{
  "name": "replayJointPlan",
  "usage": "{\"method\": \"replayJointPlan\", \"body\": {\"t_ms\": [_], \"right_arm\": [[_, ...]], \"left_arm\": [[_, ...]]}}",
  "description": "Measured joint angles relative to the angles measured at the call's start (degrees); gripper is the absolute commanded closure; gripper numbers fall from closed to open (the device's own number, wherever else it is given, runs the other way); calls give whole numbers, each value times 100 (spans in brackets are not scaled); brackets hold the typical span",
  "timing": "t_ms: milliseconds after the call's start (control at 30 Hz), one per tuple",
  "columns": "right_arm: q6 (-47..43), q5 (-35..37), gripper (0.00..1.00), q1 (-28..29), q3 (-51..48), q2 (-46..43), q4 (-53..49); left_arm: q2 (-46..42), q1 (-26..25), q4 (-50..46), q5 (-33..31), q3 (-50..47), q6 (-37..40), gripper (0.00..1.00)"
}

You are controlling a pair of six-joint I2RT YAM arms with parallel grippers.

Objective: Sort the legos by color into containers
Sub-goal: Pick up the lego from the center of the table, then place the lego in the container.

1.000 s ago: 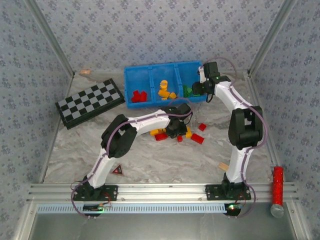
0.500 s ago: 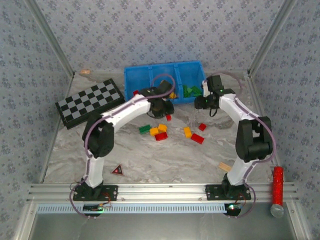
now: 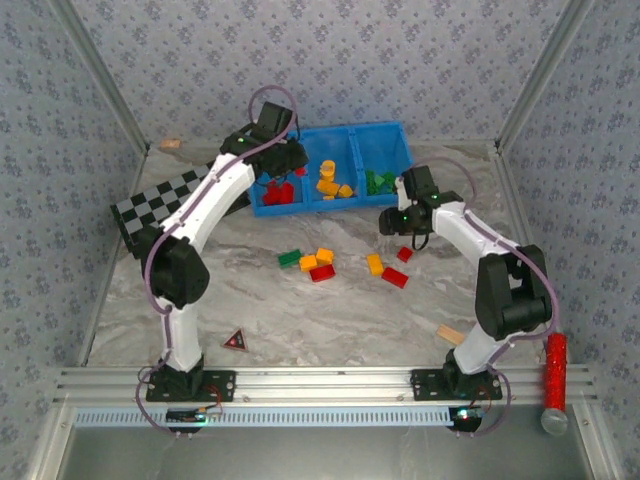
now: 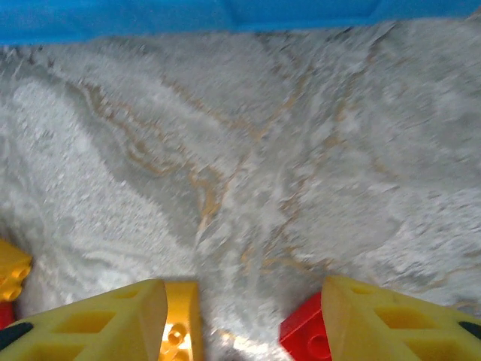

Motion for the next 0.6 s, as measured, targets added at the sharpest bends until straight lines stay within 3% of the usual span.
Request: {"method": "replayJointPlan", "body": {"t_ms": [233, 600], "right_arm": [[66, 181, 38, 514, -219, -9, -83], [125, 295, 37, 597, -262, 76, -122]], "left_arm": [[833, 319, -129, 0, 544, 103, 83], [1429, 350, -385, 70, 789, 111, 83]]}}
